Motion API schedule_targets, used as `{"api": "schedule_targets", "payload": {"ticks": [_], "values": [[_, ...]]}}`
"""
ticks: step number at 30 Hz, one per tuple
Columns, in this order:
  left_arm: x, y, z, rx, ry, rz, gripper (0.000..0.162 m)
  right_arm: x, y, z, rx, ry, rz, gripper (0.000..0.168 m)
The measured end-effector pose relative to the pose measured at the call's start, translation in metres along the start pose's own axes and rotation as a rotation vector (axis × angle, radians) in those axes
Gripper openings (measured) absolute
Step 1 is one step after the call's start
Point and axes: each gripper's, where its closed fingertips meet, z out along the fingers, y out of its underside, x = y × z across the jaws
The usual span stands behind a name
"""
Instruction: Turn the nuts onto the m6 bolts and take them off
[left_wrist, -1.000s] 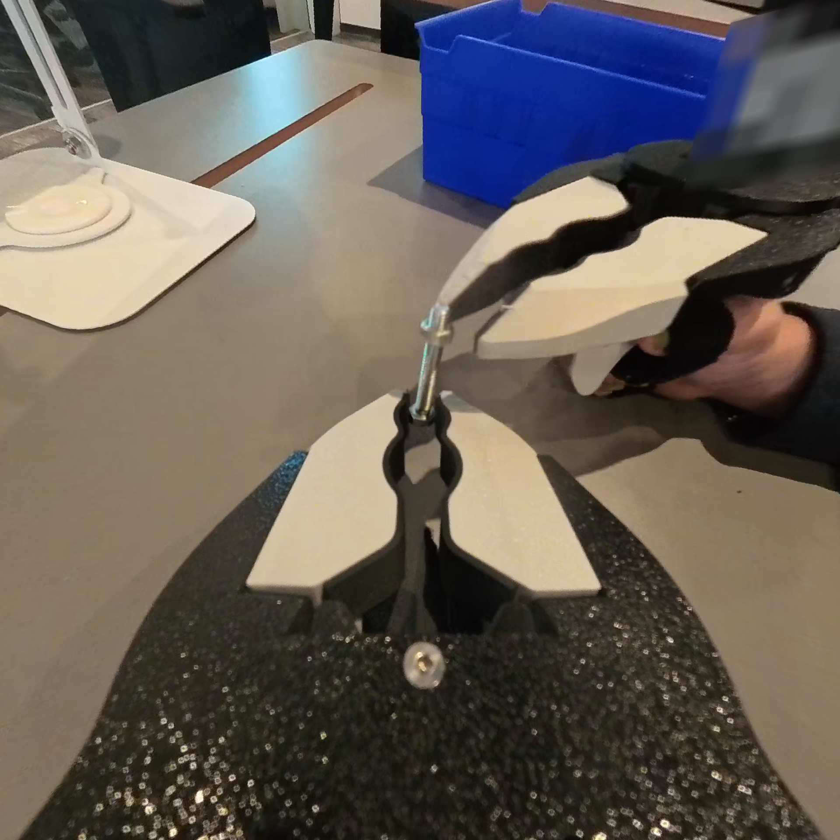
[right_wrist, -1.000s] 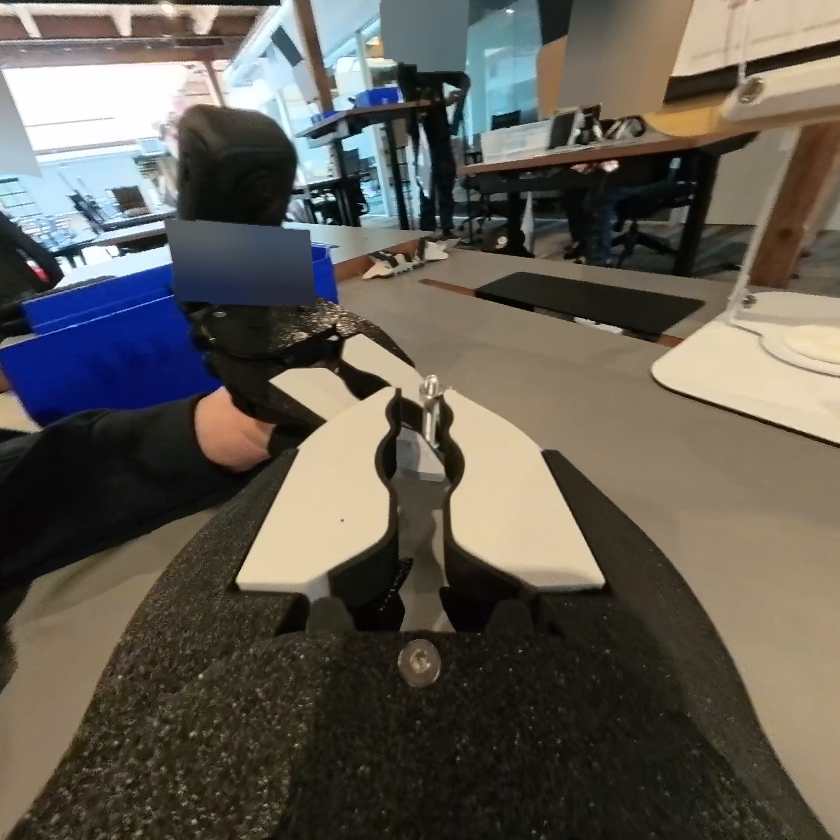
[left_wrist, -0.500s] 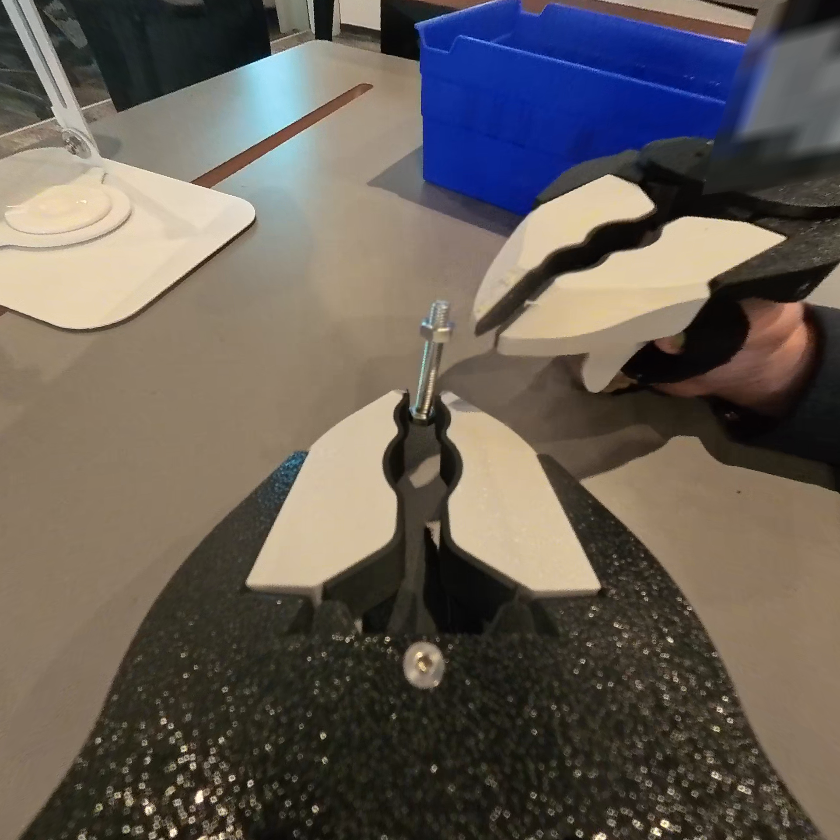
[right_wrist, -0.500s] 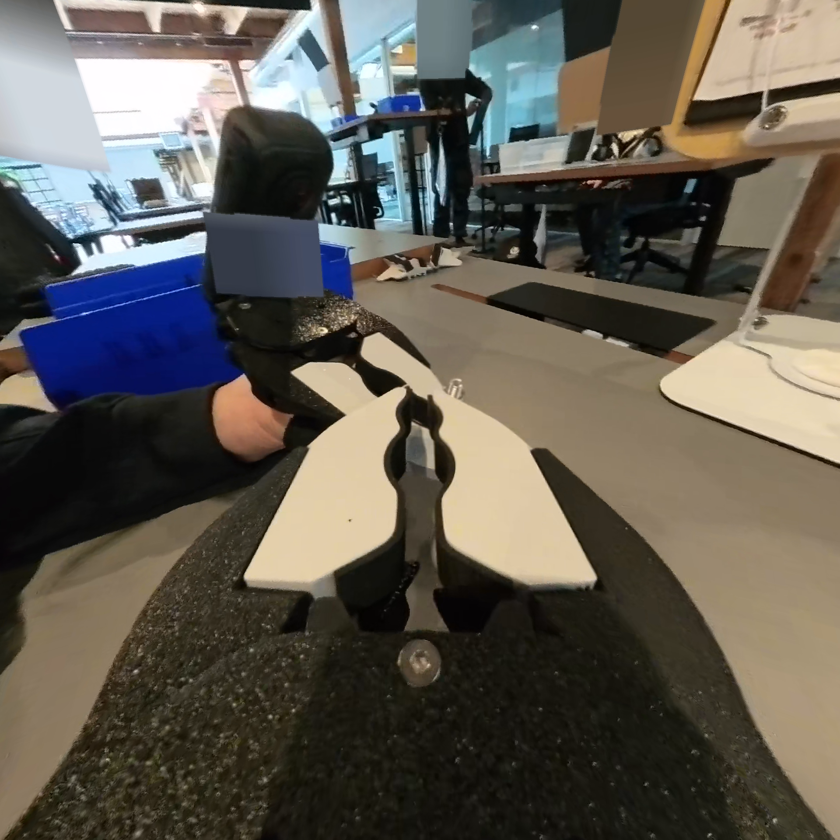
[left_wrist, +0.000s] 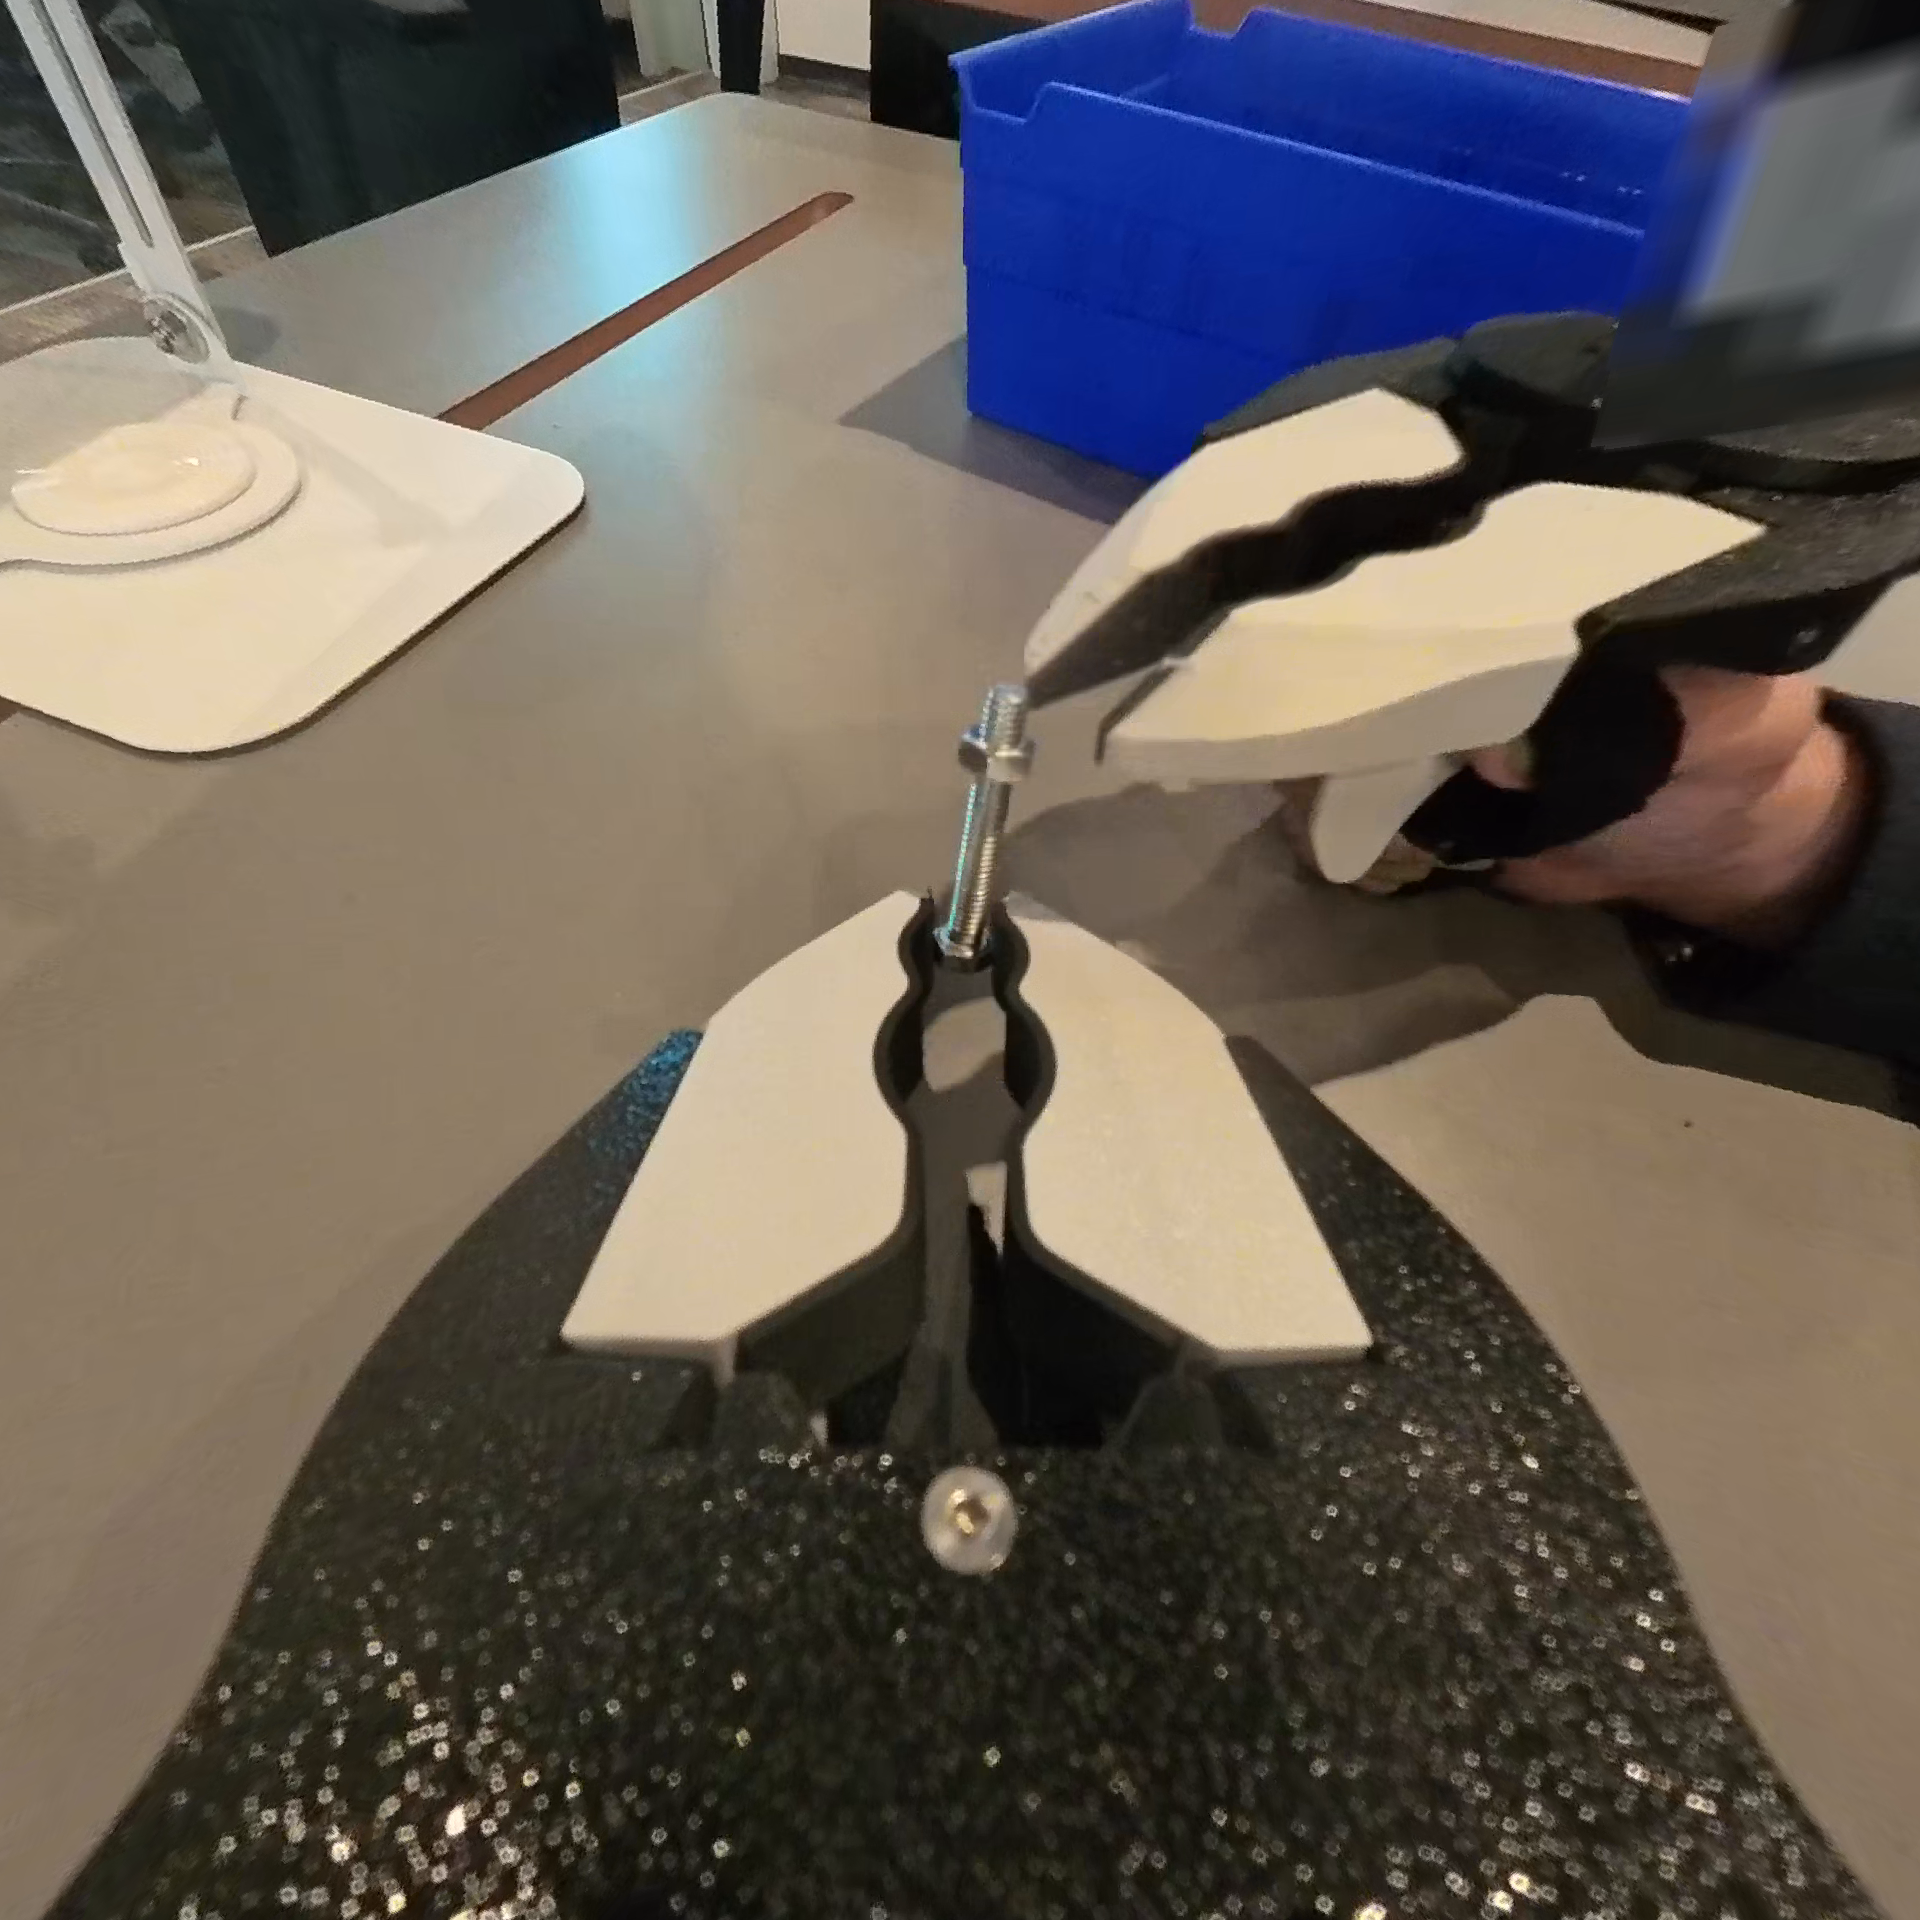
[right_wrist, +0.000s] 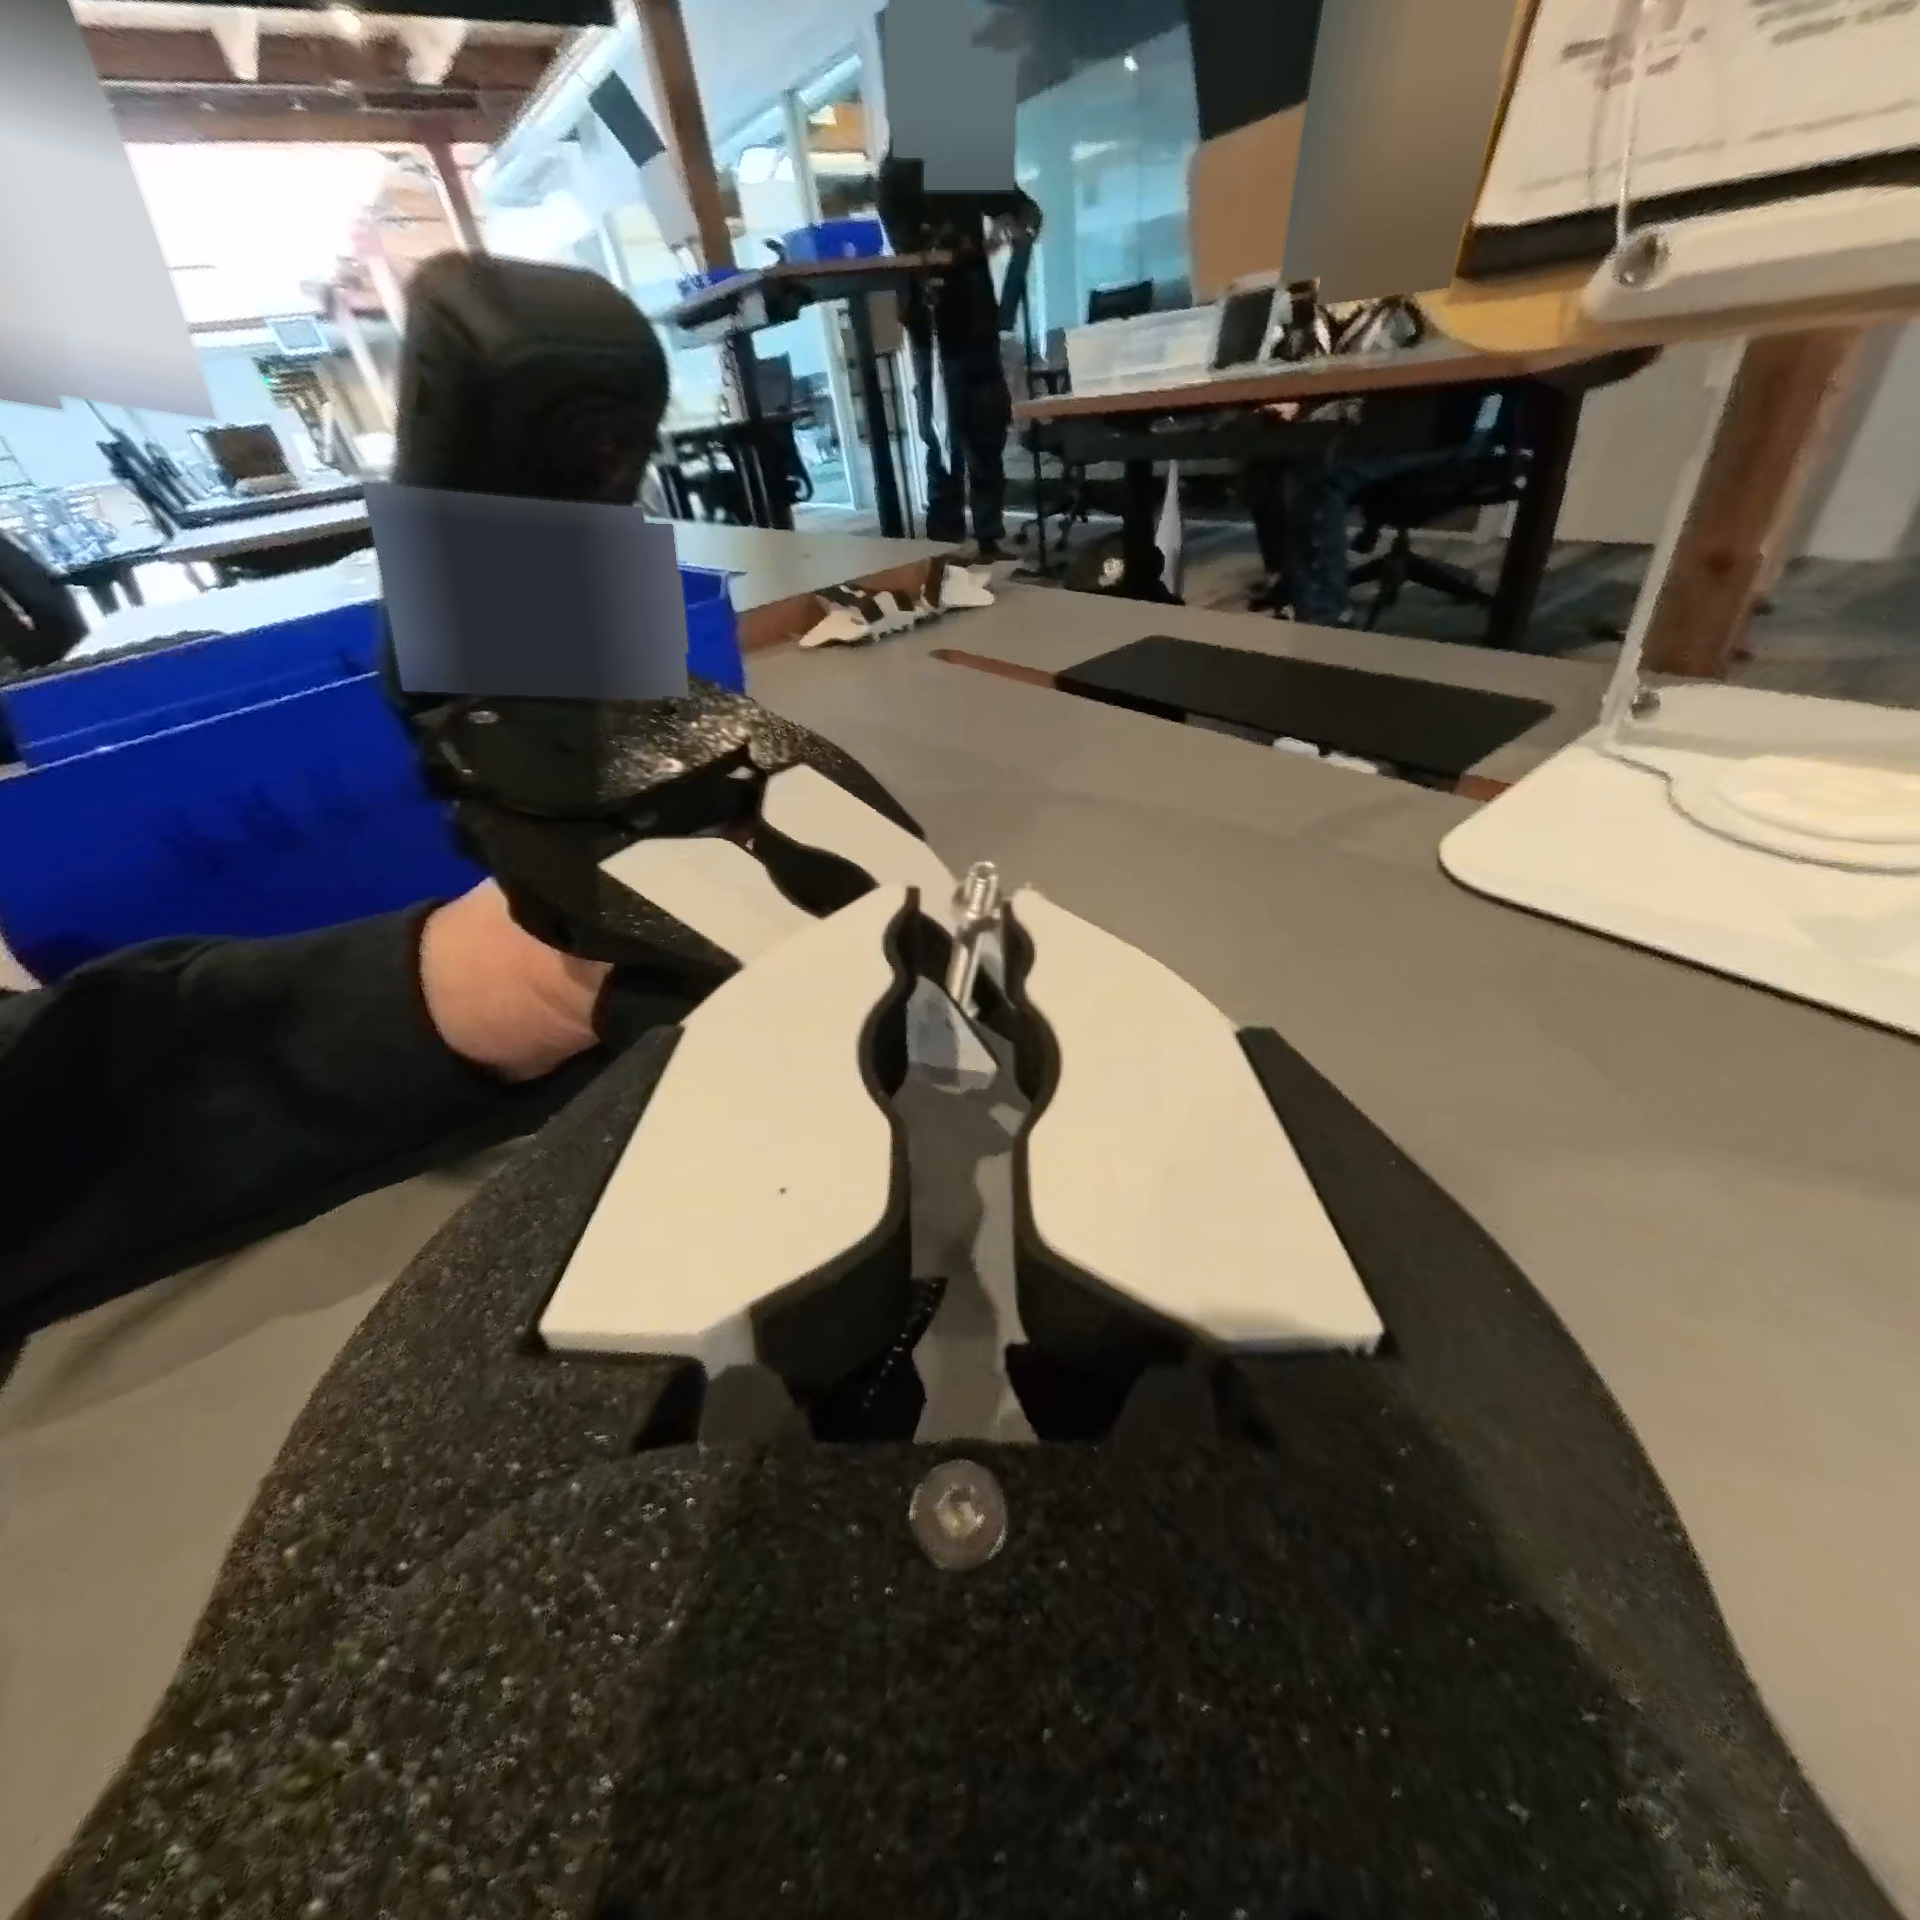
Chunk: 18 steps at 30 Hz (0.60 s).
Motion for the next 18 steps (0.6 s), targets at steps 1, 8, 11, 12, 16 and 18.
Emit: {"api": "schedule_targets", "payload": {"ticks": [1, 8, 11, 12, 16, 18], "values": [[0.0, 0.0, 0.0, 0.0, 0.0, 0.001, 0.01, 0.001, 0.002, 0.002, -0.02, -0.004, 0.012, 0.019], [0.001, -0.002, -0.001, 0.012, 0.009, 0.003, 0.01, -0.001, 0.015, 0.009, -0.115, -0.071, 0.122, 0.021], [0.004, -0.003, 0.0, 0.018, 0.026, 0.012, 0.01, -0.002, 0.017, 0.01, -0.134, -0.08, 0.124, 0.017], [0.006, -0.003, 0.0, 0.02, 0.035, 0.019, 0.01, -0.002, 0.017, 0.01, -0.135, -0.077, 0.12, 0.015], [0.01, -0.005, 0.001, 0.032, 0.054, 0.027, 0.01, -0.002, 0.016, 0.01, -0.127, -0.07, 0.106, 0.006], [0.011, -0.008, 0.001, 0.055, 0.056, 0.029, 0.01, -0.002, 0.013, 0.009, -0.109, -0.056, 0.093, 0.005]]}}
